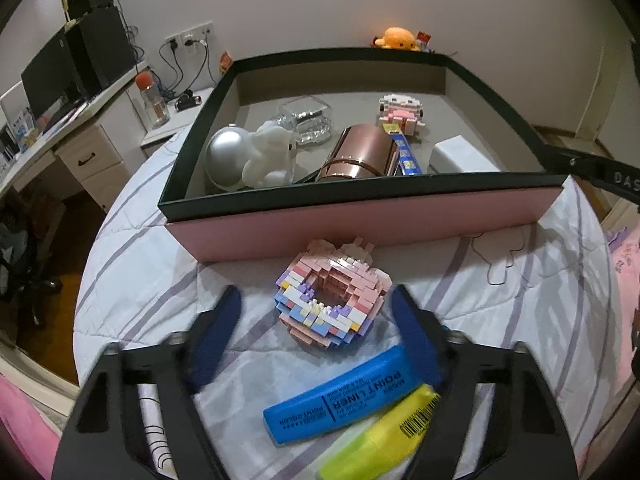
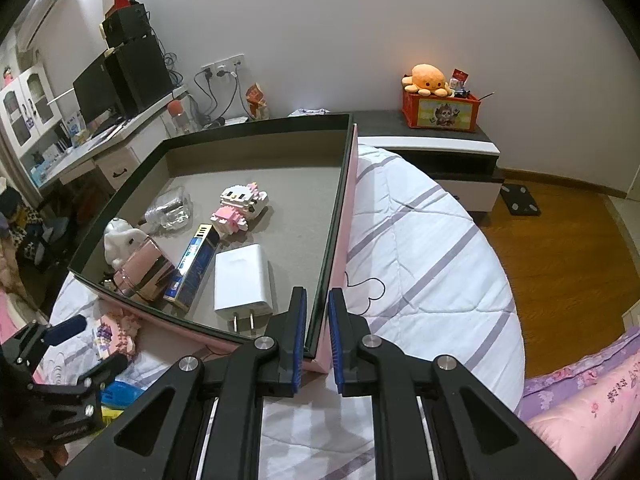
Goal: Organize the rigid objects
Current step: 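Grasp the pink-purple pixel-block donut with the left tool, then lift the block donut with the left tool and carry it toward the box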
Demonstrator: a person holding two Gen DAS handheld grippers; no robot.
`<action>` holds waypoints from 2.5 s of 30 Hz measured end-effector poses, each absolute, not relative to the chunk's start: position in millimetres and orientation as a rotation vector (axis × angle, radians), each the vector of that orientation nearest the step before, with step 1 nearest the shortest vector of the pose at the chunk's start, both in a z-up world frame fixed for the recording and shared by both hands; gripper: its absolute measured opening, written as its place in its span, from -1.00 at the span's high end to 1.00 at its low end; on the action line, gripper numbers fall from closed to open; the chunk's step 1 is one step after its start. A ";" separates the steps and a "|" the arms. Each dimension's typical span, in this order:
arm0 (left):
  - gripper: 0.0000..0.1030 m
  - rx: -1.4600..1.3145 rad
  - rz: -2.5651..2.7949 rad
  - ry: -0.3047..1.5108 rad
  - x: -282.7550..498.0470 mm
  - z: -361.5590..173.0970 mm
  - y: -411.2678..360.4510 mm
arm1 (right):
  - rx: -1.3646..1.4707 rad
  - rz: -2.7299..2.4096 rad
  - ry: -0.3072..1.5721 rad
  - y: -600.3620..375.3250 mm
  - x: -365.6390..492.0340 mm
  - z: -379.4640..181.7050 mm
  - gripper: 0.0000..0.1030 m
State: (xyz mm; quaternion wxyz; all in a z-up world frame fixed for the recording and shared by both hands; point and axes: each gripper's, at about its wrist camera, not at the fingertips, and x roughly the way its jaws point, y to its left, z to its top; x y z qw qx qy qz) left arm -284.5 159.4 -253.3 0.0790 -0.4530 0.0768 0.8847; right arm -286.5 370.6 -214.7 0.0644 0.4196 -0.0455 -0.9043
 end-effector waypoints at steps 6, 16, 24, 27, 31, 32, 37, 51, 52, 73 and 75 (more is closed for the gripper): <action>-0.13 -1.349 2.609 0.255 -284.6 -257.1 165.2 | 1.269 -2.727 -0.147 371.2 -286.4 -214.4 0.79; -0.09 -1.373 2.568 0.282 -291.2 -268.1 171.0 | 1.279 -2.729 -0.138 370.1 -287.0 -214.9 0.79; -0.06 -1.323 2.565 0.301 -280.4 -258.0 165.1 | 1.291 -2.733 -0.118 367.9 -287.6 -214.5 0.79; -0.06 -1.290 2.571 0.302 -275.8 -250.2 159.1 | 1.294 -2.733 -0.117 368.0 -287.7 -214.6 0.79; -0.05 -1.261 2.568 0.252 -272.8 -241.7 148.7 | 1.300 -2.733 -0.114 367.9 -288.1 -214.1 0.79; -0.05 -1.255 2.569 0.252 -271.5 -239.4 146.2 | 1.302 -2.734 -0.108 367.5 -288.4 -214.1 0.79; -0.06 -1.224 2.582 0.219 -269.1 -228.7 136.0 | 1.310 -2.736 -0.096 367.0 -288.8 -213.9 0.79; -0.06 -1.126 2.616 0.177 -270.6 -195.0 121.8 | 1.332 -2.733 -0.070 365.6 -290.7 -213.2 0.79; -0.06 -1.114 2.617 0.173 -270.2 -191.7 121.1 | 1.334 -2.734 -0.068 365.4 -290.8 -213.1 0.79; -0.06 -1.237 2.584 0.184 -364.6 -206.6 123.0 | 1.353 -2.723 -0.037 364.0 -292.5 -213.1 0.79; -0.06 -1.246 2.586 0.170 -367.9 -209.4 122.7 | 1.355 -2.721 -0.033 363.6 -292.3 -212.9 0.79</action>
